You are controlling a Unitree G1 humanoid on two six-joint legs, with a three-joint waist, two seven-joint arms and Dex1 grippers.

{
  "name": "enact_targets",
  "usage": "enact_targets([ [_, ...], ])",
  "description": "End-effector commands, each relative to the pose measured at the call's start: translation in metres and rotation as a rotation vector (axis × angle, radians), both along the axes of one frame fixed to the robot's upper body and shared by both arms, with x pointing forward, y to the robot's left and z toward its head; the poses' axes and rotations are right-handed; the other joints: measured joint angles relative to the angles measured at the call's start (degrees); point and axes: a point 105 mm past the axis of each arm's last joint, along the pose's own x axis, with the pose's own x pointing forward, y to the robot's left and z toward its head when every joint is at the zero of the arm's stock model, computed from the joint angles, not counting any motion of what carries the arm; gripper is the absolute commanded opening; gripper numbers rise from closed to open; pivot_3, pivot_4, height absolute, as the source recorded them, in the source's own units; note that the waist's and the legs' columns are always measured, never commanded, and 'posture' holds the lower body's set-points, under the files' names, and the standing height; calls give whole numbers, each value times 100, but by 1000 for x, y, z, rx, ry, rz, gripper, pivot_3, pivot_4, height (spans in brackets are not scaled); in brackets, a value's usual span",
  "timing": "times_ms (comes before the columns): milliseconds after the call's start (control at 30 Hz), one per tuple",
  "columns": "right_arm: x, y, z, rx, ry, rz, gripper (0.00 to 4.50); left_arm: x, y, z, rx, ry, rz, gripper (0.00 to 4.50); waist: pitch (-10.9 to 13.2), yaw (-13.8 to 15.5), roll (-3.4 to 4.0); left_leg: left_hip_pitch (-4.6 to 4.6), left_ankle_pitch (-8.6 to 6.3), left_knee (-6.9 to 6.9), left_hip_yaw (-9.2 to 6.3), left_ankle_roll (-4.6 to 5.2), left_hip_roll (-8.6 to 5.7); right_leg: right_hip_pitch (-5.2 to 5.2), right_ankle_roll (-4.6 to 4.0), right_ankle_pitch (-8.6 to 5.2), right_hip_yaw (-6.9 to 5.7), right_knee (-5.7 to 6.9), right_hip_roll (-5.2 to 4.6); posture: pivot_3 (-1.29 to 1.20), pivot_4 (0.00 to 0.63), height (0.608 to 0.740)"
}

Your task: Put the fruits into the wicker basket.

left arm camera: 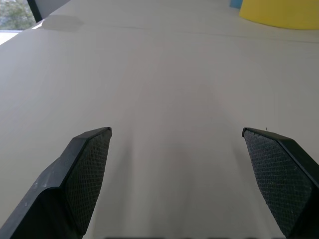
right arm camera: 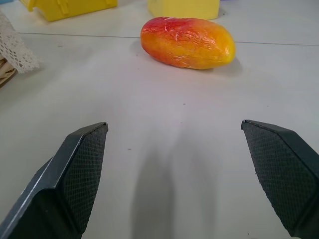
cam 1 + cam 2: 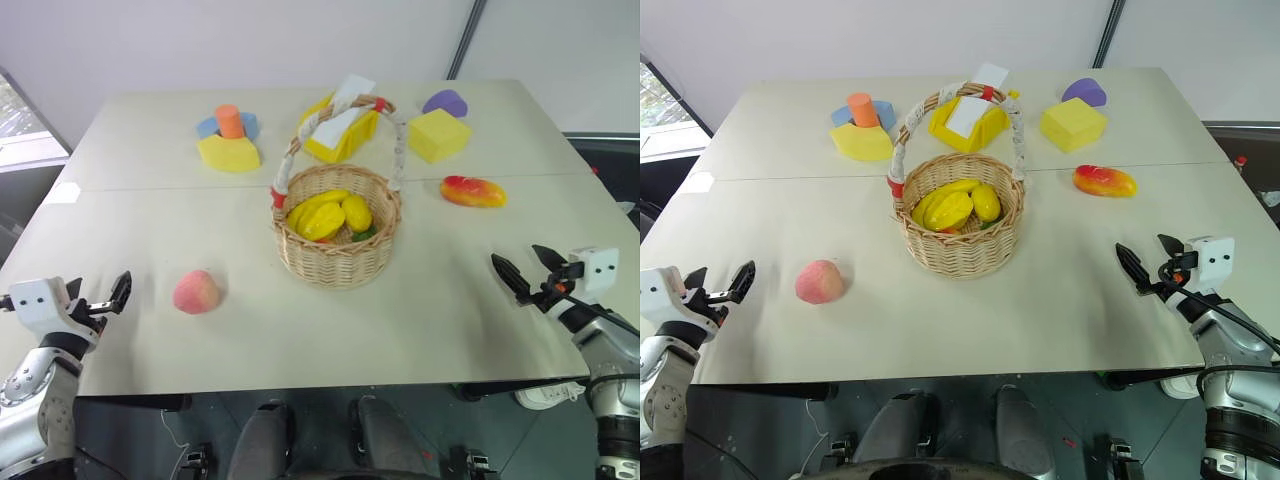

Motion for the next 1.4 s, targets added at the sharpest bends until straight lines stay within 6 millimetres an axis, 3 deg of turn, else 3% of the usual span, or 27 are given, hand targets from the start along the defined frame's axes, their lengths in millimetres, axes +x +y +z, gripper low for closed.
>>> enact_targets([
  [33,1,2,15,-19,-59,11,4474,0,-3,14,16,-52,-14,4500,0,0,0,0,0,0,0,0,0,0,0,0,0,0,0,0,150,740],
  [433,4,6,23,-33,-78,27,4474,3,-4,13,17,-45,-17,4500,0,-2,0,0,0,0,0,0,0,0,0,0,0,0,0,0,150,740],
  [700,7,25,39,-32,-99,120,4474,3,-19,40,39,-86,-190,4500,0,-3,0,-1,0,0,0,0,0,0,0,0,0,0,0,0,150,740],
  [900,-22,68,45,-70,20,400,4474,-7,-55,66,85,-13,-574,4500,0,8,2,-5,0,-4,-3,0,1,-1,-4,-2,-1,-8,-5,0,150,740],
  [1033,-48,93,44,-127,121,576,4474,-16,-66,76,111,81,-748,4500,1,10,3,-5,-1,-8,-4,1,2,-1,-21,-12,-3,-13,-7,0,150,740],
  [1233,-81,161,67,-152,124,919,4474,-12,-81,66,258,263,-884,4500,1,-10,5,-2,-1,-7,-2,1,6,0,-23,-13,-3,-13,-6,0,150,740],
  [1400,-86,204,88,-182,2,1082,4474,-4,-95,56,303,319,-937,4500,5,6,-5,-10,-1,-7,-2,1,6,-6,-21,-12,-5,-16,-6,0,150,740],
])
